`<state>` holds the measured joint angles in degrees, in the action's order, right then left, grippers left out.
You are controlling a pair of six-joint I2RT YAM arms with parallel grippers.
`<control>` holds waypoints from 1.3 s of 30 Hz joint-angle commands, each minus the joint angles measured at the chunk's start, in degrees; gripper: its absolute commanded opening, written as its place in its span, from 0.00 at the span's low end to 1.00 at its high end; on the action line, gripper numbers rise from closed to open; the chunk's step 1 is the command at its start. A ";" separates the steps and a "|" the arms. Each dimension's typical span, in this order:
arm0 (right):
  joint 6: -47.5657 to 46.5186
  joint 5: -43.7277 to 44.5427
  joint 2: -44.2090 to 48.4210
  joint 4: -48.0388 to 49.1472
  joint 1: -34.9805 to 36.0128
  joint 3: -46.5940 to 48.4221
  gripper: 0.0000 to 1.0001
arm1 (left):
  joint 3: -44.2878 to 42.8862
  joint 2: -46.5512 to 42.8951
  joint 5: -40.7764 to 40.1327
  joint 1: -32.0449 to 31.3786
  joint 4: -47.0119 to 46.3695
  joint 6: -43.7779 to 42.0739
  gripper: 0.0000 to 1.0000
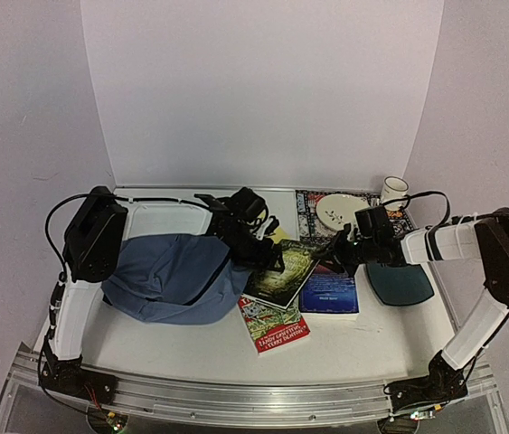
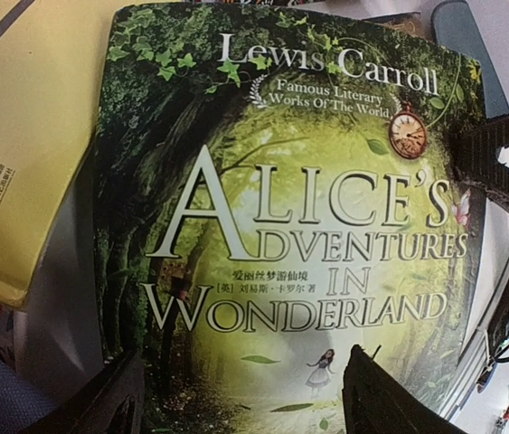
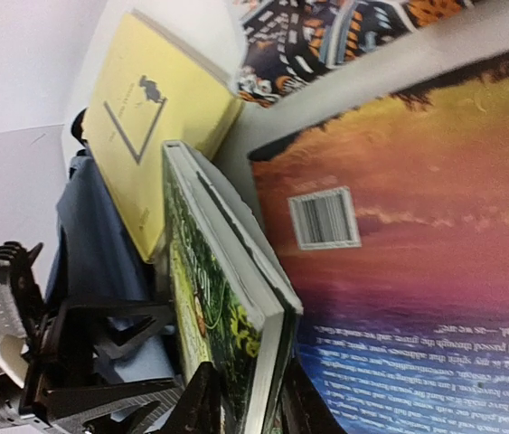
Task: Pack the student bag
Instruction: Grab the book from the book, then pass from the right arm to the left
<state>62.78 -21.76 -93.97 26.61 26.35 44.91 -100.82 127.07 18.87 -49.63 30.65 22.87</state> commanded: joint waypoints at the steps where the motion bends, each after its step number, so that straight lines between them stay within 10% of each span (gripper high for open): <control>1: -1.08 -4.88 1.98 5.55 1.30 2.90 0.15 | -1.70 -1.96 4.30 -0.18 -3.25 2.26 0.76; 6: -1.17 -4.55 2.08 6.08 1.25 3.29 0.00 | -0.44 -3.93 4.70 0.32 -4.76 3.03 0.76; 39: -7.50 -22.74 8.83 1.41 -0.26 25.71 0.00 | 7.96 -23.98 18.21 15.11 -11.35 2.38 0.83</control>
<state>55.75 -38.09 -87.68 22.04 25.82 66.24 -92.97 105.30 31.64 -35.20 22.87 25.23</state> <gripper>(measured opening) 0.126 0.833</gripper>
